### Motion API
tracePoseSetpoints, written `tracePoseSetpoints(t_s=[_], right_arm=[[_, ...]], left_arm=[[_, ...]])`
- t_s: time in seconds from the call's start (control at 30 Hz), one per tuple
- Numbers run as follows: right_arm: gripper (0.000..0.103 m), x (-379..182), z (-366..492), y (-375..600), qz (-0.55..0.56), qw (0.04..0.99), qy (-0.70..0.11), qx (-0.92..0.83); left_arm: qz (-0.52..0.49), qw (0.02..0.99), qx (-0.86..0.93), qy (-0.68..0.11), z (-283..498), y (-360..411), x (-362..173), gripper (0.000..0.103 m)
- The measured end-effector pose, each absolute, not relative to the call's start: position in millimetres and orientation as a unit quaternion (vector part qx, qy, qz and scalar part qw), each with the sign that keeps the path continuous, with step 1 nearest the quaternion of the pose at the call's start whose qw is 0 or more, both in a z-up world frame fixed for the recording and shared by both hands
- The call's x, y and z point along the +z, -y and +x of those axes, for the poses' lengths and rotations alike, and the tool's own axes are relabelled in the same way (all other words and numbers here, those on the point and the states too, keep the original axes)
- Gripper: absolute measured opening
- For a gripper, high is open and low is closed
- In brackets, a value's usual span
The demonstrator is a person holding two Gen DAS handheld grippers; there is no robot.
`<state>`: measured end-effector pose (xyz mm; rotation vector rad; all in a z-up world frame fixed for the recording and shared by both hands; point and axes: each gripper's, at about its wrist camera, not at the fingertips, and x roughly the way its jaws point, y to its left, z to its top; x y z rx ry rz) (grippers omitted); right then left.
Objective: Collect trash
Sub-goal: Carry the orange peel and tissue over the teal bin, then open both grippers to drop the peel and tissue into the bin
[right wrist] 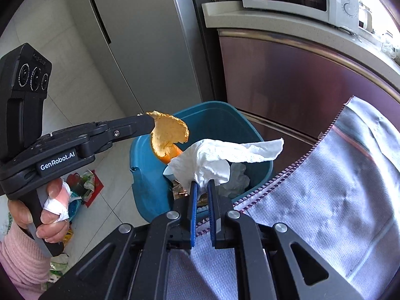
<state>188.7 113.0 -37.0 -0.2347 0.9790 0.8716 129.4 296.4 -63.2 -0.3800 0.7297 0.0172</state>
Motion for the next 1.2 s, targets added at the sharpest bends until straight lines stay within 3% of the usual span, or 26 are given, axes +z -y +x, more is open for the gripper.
tracePoseSetpoints(t_s=[0.47, 0.73, 0.93, 1.2], right_arm=[[0.013, -59, 196, -125, -0.114, 0.778, -0.481, 0.388], [0.016, -59, 198, -116, -0.099, 0.784, -0.478, 0.383], [0.017, -51, 191, -100, -0.082, 0.789, -0.471, 0.387], [0.023, -28, 172, -62, -0.057, 0.807, -0.438, 0.393]], left_arm=[[-0.197, 0.898, 0.007, -0.394, 158, -293, -101, 0.005], [-0.205, 0.894, -0.002, -0.398, 166, -286, -111, 0.011], [-0.202, 0.902, -0.013, -0.382, 156, -277, -101, 0.011], [-0.179, 0.924, -0.043, -0.335, 131, -255, -69, 0.022]])
